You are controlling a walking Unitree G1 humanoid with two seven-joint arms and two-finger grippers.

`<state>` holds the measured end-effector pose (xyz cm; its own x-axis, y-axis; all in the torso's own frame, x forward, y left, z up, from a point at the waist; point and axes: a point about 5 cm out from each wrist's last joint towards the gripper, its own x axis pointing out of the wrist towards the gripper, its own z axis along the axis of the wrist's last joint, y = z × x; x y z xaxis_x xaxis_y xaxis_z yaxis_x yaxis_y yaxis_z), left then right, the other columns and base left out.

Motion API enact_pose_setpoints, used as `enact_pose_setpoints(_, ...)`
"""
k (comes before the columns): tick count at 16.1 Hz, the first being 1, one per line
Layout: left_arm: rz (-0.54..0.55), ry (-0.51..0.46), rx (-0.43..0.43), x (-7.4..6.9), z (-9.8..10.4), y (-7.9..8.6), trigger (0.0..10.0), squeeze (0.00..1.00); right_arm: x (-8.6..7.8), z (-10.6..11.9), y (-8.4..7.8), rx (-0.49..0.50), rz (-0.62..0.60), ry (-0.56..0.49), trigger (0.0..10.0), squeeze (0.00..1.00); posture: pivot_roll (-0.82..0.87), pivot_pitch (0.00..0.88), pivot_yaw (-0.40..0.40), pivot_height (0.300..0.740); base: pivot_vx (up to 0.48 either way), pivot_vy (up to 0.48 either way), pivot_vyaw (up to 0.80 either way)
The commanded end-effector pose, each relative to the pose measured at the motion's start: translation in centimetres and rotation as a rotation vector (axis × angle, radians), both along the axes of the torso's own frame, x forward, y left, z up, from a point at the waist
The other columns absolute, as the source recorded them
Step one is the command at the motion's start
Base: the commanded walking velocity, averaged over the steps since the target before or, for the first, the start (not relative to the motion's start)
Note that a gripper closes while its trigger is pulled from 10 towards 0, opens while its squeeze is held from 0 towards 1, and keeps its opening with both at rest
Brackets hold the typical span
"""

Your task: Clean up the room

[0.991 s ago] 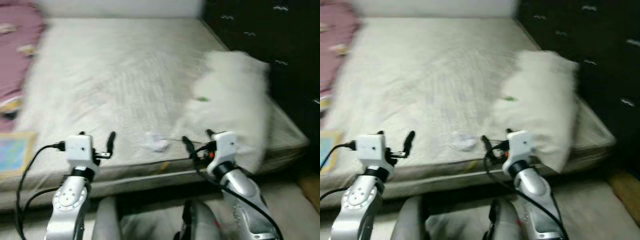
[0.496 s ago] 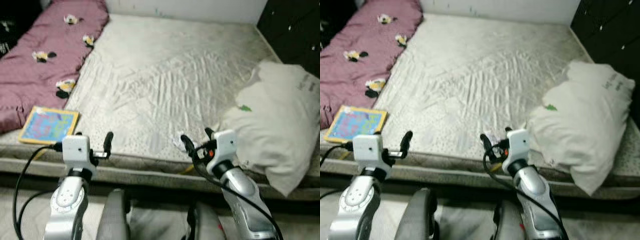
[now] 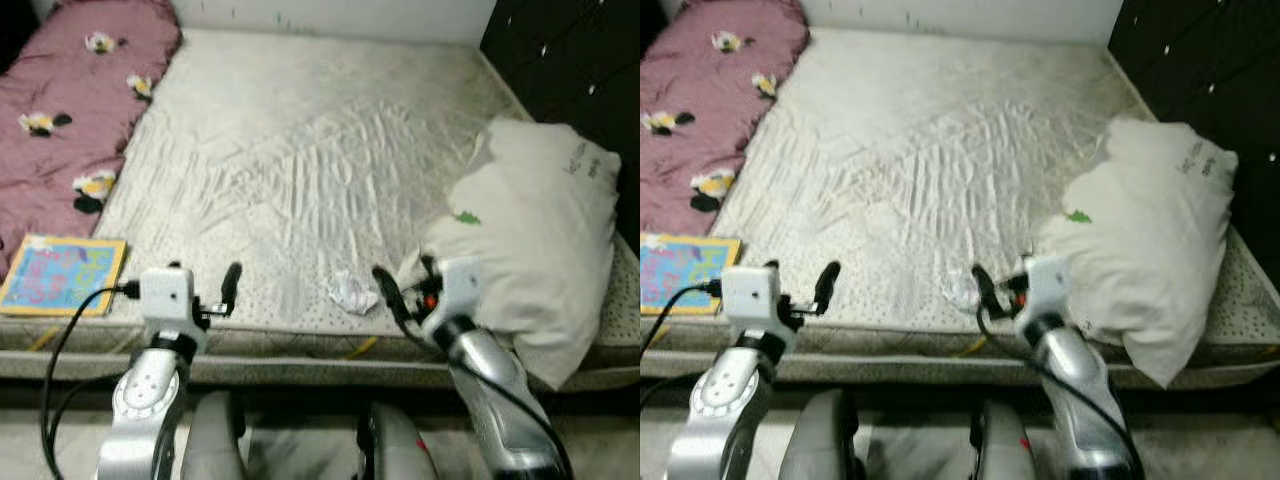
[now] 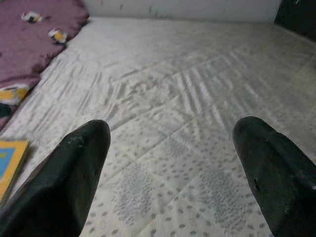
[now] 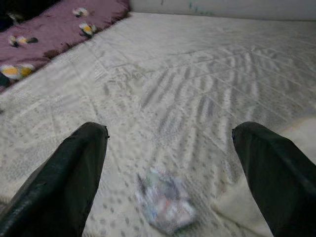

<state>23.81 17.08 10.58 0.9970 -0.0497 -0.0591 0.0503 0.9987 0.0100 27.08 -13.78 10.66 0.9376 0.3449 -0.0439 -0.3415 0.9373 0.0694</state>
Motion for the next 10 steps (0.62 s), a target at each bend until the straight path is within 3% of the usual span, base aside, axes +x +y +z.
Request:
enact_pose_setpoints(1,0.036,0.005,0.000,-0.3,0.2,0.7,10.0,0.00,0.0,-0.4,0.5,0.016,0.027,0.029,10.0,0.00,0.01,0.105,-0.065,0.607,0.000,0.000,0.00)
enact_pose_setpoints(6,0.087,0.015,0.019,-1.3,0.4,1.5,10.0,0.00,0.3,-0.6,1.5,0.032,0.073,0.048,10.0,0.00,0.04,0.134,-0.077,0.547,0.000,0.000,0.00)
enact_pose_setpoints(10,0.084,0.013,0.030,-1.0,0.5,1.4,10.0,0.00,0.4,-0.8,1.7,0.032,0.082,0.061,10.0,0.00,0.03,0.138,-0.071,0.537,0.000,0.000,0.00)
